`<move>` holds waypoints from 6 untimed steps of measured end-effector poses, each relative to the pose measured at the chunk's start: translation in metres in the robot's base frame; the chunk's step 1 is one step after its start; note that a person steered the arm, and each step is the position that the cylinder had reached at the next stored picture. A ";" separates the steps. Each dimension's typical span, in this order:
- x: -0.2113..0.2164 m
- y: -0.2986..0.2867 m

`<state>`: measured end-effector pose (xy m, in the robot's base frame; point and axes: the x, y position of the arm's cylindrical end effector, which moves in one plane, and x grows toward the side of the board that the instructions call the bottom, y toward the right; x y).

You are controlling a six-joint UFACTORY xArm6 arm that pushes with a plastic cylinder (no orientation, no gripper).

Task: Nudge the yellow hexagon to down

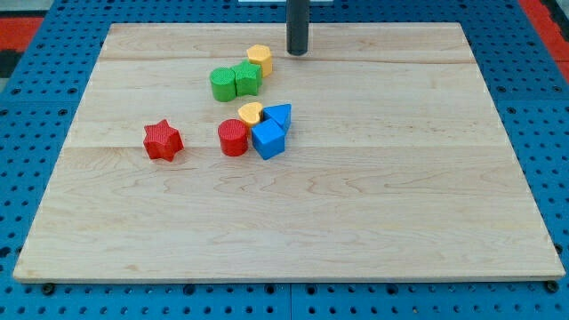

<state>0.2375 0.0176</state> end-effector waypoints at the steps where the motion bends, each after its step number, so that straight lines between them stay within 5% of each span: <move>1: -0.023 -0.017; 6: 0.012 -0.053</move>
